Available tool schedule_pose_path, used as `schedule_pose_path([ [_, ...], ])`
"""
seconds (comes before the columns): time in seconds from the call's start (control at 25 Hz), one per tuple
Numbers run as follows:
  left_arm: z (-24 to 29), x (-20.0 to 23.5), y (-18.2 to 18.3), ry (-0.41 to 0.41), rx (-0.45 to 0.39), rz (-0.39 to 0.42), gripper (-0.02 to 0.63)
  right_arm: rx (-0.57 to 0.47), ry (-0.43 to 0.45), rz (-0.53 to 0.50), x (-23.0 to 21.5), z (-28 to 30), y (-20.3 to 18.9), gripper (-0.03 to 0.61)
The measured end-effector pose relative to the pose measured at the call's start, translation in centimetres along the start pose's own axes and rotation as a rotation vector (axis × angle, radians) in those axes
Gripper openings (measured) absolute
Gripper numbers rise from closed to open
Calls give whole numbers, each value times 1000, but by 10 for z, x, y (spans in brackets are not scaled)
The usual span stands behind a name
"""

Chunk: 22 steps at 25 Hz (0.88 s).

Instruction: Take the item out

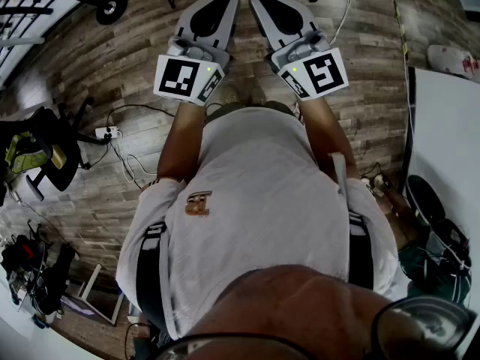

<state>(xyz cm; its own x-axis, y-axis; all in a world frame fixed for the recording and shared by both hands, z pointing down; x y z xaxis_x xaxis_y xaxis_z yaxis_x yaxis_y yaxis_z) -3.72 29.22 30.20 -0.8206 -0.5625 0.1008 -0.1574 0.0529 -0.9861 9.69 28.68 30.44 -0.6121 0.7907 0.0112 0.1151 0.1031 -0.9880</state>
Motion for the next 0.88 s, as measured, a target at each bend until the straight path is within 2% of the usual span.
schedule_pose_path([
  [0.32, 0, 22, 1, -1, 11, -11, 18, 5, -14, -4, 3, 20, 0, 34],
  [0.88, 9, 76, -8, -53, 4, -14, 18, 73, -117, -58, 2, 64, -16, 34],
])
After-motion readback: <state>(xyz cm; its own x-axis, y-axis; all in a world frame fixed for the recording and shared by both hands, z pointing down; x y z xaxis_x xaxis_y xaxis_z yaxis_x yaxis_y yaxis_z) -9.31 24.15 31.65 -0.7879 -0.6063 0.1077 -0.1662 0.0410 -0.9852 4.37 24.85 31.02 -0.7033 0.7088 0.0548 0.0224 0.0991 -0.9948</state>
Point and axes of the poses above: the fingertips, and each gripper's own axes: z forward along the fingers, x to its left, y out of its top, the point moved 8 cm from there along -z, backward along the fingers, and after that the axes turned 4 degrees about y, right-handed, at the moved point
